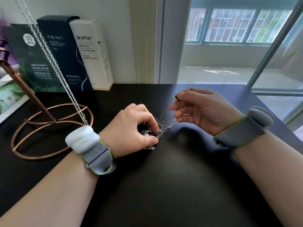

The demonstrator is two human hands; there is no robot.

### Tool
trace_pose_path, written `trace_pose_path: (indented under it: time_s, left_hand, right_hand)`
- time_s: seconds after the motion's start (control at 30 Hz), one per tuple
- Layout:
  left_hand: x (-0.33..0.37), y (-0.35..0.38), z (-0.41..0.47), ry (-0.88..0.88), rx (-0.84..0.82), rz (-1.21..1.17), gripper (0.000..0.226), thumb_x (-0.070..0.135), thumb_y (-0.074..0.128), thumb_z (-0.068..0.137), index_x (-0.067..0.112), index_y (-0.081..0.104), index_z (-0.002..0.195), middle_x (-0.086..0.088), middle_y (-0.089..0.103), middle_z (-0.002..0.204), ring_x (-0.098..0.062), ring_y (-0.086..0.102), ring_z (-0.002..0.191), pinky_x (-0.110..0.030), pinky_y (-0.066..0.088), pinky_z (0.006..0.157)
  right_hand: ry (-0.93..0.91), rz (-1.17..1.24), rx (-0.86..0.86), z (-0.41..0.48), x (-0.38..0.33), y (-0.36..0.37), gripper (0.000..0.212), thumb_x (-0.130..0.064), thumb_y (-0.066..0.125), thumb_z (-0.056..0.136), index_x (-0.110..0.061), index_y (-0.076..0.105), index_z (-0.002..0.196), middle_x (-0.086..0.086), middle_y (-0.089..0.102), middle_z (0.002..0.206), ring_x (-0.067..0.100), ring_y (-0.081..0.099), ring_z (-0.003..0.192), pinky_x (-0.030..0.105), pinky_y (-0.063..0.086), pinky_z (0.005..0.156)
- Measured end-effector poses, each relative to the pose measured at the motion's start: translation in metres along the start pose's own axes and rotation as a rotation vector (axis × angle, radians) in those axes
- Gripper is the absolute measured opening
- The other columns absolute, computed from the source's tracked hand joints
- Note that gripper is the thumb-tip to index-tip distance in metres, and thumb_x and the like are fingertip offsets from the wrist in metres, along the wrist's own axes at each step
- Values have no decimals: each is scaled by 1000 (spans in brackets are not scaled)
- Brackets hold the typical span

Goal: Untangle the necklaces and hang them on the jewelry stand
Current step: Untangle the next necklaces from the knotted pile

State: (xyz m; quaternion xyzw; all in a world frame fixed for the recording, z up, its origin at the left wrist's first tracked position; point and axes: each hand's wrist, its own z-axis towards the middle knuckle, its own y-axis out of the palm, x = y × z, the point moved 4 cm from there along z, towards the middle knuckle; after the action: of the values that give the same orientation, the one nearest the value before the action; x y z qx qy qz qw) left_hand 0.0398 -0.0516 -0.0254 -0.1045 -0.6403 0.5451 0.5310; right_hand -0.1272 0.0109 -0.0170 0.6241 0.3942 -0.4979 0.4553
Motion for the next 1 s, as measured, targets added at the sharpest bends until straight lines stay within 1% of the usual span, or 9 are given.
trace_pose_path:
  time_s: [0.17,0.4,0.47,0.6,0.67,0.73,0.8,0.9,1.0]
  left_hand:
    - [-1,0,-1,-3,-15,3,18,43,67,57,32,65,71,14,55,89,-4,45,96,-31,37,92]
    - [-3,0,-1,2,6,21,20,47,66,57,31,66,68,15,56,86,-4,46,94,-33,38,91]
    - [-4,-1,-1,3,21,22,22,53,65,58,33,64,66,13,57,85,-4,46,92,-33,39,89]
    - [-3,0,0,4,91,5,19,50,64,65,31,62,67,11,58,83,-5,49,90,-26,39,85]
    - [-2,1,0,28,113,-6,16,46,64,68,30,61,70,10,58,83,-8,51,89,-24,40,82]
    - [-1,1,2,43,127,-10,15,43,65,69,29,63,73,9,58,84,-8,51,89,-24,40,80]
    - [0,2,2,59,125,-13,15,40,68,70,28,65,76,9,57,86,-8,50,89,-24,40,81]
    - [5,5,4,93,109,-19,11,30,76,74,25,68,80,10,56,87,-7,48,89,-26,39,83]
    - [8,9,5,104,80,-9,10,28,76,75,24,69,81,10,55,88,-9,48,91,-29,39,85]
  right_hand:
    - [-18,-7,110,4,-5,-15,11,-11,57,89,-10,58,78,6,60,59,14,41,41,25,36,47]
    - [-42,-43,183,4,-11,-27,5,-11,57,89,-9,56,84,1,51,53,10,30,38,16,21,36]
    - [-47,-54,193,4,-13,-29,5,-13,58,89,-9,57,86,1,51,52,11,29,39,17,22,37]
    - [-38,-29,182,4,-11,-28,8,-16,58,91,-14,58,83,2,50,52,12,30,39,22,36,45]
    - [-31,-63,171,4,-11,-27,9,-16,57,91,-15,58,82,1,49,51,12,28,38,21,35,42]
    - [-42,-149,170,4,-11,-27,11,-16,58,91,-14,58,81,2,48,51,11,25,38,17,25,37]
    - [-67,-291,179,3,-12,-28,11,-16,58,91,-13,60,80,3,50,53,10,25,37,16,20,35]
    - [-98,-523,168,3,-11,-26,11,-18,59,89,-15,61,79,3,55,55,10,31,38,17,24,35]
    - [-131,-756,185,7,-6,-25,11,-20,59,86,-16,63,76,-1,60,53,14,41,40,18,31,37]
